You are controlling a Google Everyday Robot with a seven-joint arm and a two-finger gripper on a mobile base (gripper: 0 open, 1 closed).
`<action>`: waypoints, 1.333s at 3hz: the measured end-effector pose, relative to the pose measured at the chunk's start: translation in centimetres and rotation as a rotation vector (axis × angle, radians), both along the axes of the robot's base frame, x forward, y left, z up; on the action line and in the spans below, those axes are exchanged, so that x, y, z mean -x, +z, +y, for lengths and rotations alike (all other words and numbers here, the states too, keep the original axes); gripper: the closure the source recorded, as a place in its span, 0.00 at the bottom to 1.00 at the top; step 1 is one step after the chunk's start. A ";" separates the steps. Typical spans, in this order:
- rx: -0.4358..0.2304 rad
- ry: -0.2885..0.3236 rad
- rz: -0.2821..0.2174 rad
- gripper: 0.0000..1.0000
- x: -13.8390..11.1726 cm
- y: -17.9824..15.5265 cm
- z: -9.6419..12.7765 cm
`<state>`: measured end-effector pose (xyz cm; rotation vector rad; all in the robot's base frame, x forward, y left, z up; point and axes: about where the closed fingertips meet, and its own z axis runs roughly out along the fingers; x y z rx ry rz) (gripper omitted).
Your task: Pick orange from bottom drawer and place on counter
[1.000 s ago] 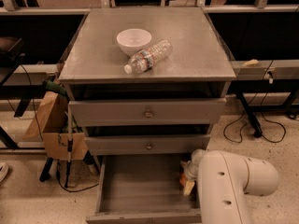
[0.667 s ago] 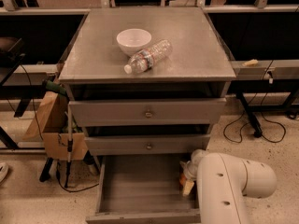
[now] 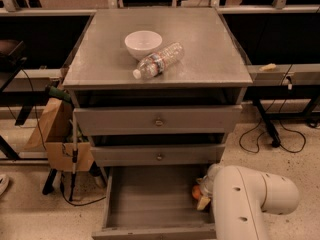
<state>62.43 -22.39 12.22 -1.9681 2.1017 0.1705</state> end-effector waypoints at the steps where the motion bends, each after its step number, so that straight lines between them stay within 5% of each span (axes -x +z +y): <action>1: 0.009 -0.014 -0.015 0.42 0.5 0.3 -0.5; 3: -0.003 -0.020 -0.056 0.89 1.4 2.1 -1.0; 4: -0.075 -0.012 -0.082 1.00 3.1 4.8 -1.6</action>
Offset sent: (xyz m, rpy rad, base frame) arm -0.0099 -0.0116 0.0183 -0.0156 -0.0597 -0.0299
